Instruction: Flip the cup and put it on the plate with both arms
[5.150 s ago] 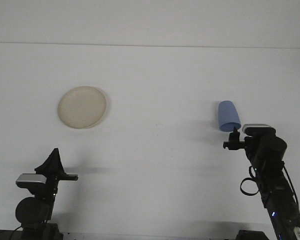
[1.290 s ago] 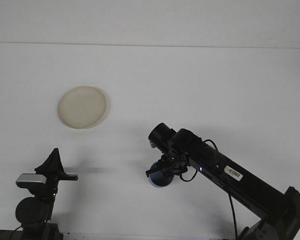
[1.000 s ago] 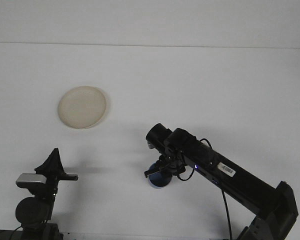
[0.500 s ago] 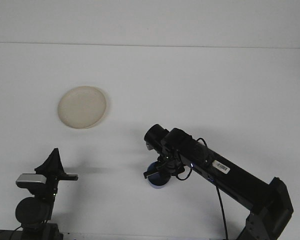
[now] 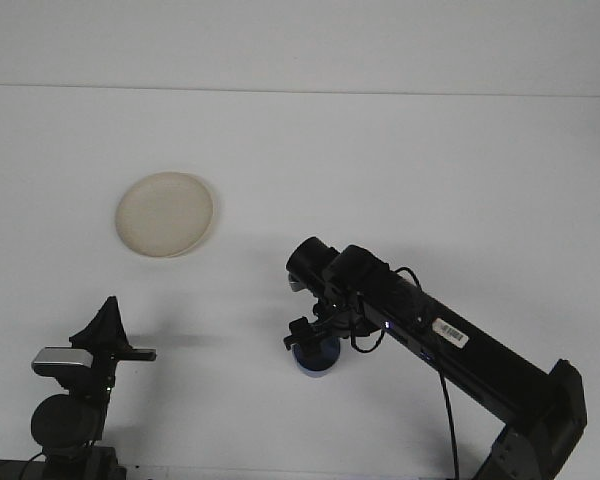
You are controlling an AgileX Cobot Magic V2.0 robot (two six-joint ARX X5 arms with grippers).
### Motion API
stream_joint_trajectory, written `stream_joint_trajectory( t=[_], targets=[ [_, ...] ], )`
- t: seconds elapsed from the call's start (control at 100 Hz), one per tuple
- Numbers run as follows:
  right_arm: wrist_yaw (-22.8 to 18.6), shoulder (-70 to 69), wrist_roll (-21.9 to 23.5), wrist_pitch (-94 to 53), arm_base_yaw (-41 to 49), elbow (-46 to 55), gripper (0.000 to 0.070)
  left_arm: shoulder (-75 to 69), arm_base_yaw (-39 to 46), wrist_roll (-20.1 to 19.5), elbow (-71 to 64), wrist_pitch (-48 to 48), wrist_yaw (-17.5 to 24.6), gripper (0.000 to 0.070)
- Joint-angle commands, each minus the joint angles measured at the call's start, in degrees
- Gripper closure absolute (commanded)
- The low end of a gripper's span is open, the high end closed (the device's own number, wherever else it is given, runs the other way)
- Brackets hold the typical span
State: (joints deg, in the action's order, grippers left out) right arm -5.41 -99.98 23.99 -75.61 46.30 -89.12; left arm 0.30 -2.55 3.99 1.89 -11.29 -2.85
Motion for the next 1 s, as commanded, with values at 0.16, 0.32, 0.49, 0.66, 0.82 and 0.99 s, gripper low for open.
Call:
stream_joint_trajectory(
  t=[0.16, 0.32, 0.49, 0.66, 0.82, 0.99],
  targets=[
    [2.6, 2.6, -5.4, -2.9, -1.6, -2.6, 0.0215, -0.1, -0.1, 0.2, -1.1, -0.8, -0.1, 0.0689],
    [3.1, 7.1, -9.6, -2.9, -5.8, -2.6, 0.0215, -0.1, -0.1, 0.2, -1.1, -0.8, -0.1, 0.0689],
    [4.4, 12.8, -16.1, -2.9, -14.2, -2.2, 0.0215, -0.1, -0.1, 0.2, -1.1, -0.7, -0.1, 0.0689],
    [6.0, 18.3, -20.9, -1.6, -24.2, 0.1, 0.0215, -0.1, -0.1, 0.2, -1.1, -0.8, -0.1, 0.0689],
    [5.8, 26.1, -22.6, 3.0, -32.6, 6.9, 0.0215, -0.1, -0.1, 0.2, -1.1, -0.7, -0.1, 0.0689],
    [5.0, 38.0, -24.5, 10.9, -39.1, 18.6, 0.0215, -0.1, -0.1, 0.2, -1.1, -0.8, -0.1, 0.0689]
  ],
)
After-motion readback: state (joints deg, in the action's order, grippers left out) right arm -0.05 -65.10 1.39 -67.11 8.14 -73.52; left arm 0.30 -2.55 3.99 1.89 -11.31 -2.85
